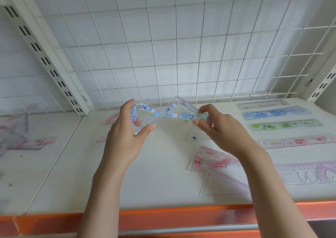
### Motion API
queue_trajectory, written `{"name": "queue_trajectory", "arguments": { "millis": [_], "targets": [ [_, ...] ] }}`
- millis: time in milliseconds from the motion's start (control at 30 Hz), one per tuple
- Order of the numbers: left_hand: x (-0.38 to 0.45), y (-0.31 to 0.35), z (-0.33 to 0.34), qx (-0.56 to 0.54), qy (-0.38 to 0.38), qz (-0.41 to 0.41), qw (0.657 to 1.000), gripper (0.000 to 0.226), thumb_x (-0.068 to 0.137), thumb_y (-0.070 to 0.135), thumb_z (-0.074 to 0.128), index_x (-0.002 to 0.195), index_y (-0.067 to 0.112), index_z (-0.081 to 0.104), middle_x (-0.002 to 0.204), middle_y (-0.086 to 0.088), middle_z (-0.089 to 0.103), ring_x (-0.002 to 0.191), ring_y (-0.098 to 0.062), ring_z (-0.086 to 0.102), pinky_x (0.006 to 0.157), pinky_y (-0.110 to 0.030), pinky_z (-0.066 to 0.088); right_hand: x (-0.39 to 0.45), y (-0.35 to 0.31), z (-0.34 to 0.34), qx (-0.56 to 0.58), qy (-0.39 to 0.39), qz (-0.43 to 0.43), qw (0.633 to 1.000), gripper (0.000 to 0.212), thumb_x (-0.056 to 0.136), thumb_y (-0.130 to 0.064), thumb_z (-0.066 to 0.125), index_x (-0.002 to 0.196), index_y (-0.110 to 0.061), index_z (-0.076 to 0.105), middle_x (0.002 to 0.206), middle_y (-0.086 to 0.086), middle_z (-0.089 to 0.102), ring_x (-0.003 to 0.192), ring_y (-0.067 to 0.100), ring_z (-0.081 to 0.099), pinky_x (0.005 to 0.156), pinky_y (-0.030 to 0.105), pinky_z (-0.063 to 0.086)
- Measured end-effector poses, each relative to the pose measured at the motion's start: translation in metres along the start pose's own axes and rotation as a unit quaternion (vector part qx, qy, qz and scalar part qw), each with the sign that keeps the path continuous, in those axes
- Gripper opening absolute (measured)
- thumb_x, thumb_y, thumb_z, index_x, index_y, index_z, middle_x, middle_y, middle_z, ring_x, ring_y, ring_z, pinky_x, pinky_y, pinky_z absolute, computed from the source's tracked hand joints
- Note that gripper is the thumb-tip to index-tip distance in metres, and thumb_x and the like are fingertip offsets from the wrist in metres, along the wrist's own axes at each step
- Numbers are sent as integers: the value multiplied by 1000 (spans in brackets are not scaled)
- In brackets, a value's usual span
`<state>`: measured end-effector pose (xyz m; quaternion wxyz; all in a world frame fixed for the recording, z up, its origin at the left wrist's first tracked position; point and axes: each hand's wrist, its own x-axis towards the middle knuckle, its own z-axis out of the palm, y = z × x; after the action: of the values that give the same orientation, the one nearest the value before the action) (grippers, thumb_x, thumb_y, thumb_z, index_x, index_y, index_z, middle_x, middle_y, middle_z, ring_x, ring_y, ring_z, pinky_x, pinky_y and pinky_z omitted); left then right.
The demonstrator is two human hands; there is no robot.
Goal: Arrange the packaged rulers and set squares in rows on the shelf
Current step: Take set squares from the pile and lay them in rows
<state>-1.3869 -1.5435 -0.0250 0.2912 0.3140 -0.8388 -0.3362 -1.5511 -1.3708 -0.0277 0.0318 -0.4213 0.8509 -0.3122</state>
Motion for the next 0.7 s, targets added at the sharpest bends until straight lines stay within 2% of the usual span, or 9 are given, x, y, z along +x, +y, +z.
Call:
{"name": "queue_trajectory", "arguments": {
  "millis": [100,167,267,333,400,500,567,633,700],
  "targets": [
    [-2,-7,-10,13,-3,-1,1000,66,80,32,70,136,33,34,89,14,52,69,-12,44,63,-25,38,2,-7,6,-17,-7,-11,1000,42,91,-56,33,116,-24,42,81,-4,68,86,21,57,73,36,47],
    [-4,-10,-17,21,-8,-7,1000,66,81,30,69,138,33,35,89,18,52,83,-19,48,69,-25,36,2,-14,10,-13,-5,-15,1000,42,92,-54,35,118,-22,42,87,-4,69,90,21,55,77,37,47],
    [-5,-16,-26,30,-6,4,1000,68,82,22,70,141,26,36,115,9,53,112,-18,52,85,-26,40,4,-21,15,-14,-1,-15,1000,39,94,-48,39,121,-19,44,100,-1,66,96,20,51,79,36,44],
    [-5,-21,-33,73,9,7,997,69,81,21,71,141,21,37,126,1,49,118,-22,48,97,-38,39,5,-23,20,-16,-2,-18,1000,38,94,-47,41,120,-20,44,106,-3,64,98,20,52,77,35,42],
    [-5,-26,-40,101,24,-1,995,70,80,22,71,141,18,38,127,-5,49,120,-27,44,101,-44,36,7,-26,25,-12,-1,-20,1000,37,94,-47,42,119,-21,45,108,-5,63,94,19,54,73,33,39],
    [-6,-33,-51,107,32,-1,994,69,80,20,71,141,18,38,127,-6,50,119,-28,45,100,-44,37,9,-33,31,-16,17,-27,999,39,94,-42,46,124,-18,50,114,-4,60,102,18,51,75,29,35],
    [-8,-39,-56,89,30,9,996,69,80,19,71,141,20,38,125,-1,51,109,-24,51,92,-37,41,10,-39,33,-26,30,-38,998,41,94,-40,48,128,-17,51,116,-1,59,107,20,50,77,28,34],
    [-10,-44,-62,59,28,2,998,74,82,20,69,145,30,30,123,14,46,96,-17,53,83,-28,41,10,-45,35,-28,34,-43,998,42,95,-38,48,130,-15,51,112,2,59,103,22,52,76,27,34],
    [-15,-46,-68,50,30,-7,998,78,85,26,65,144,44,18,116,22,44,95,-12,53,83,-27,41,10,-52,38,-25,26,-41,999,41,95,-37,47,130,-15,50,102,0,56,90,20,54,72,28,33]
  ]
}}
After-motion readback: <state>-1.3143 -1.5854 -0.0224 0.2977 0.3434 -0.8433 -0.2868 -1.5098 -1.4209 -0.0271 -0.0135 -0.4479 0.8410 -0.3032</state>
